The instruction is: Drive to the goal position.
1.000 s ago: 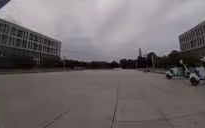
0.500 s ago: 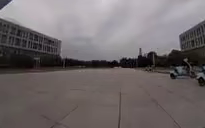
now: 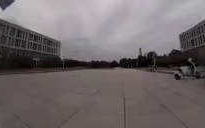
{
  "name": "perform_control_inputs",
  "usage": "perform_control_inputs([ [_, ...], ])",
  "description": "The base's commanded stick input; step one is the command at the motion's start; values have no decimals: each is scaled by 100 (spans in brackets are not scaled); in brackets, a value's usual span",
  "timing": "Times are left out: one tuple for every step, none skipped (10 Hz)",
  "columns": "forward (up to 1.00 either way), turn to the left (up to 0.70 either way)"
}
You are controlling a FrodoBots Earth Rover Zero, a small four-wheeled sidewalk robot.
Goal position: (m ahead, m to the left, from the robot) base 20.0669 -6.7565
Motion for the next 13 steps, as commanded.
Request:
perform_control_inputs([
  [70, 0],
  [70, 0],
  [70, 0],
  [70, 0],
  [70, 0],
  [70, 0],
  [70, 0],
  [70, 0],
  [70, 0],
  [70, 0],
  [70, 0],
  [70, 0],
  [70, 0],
])
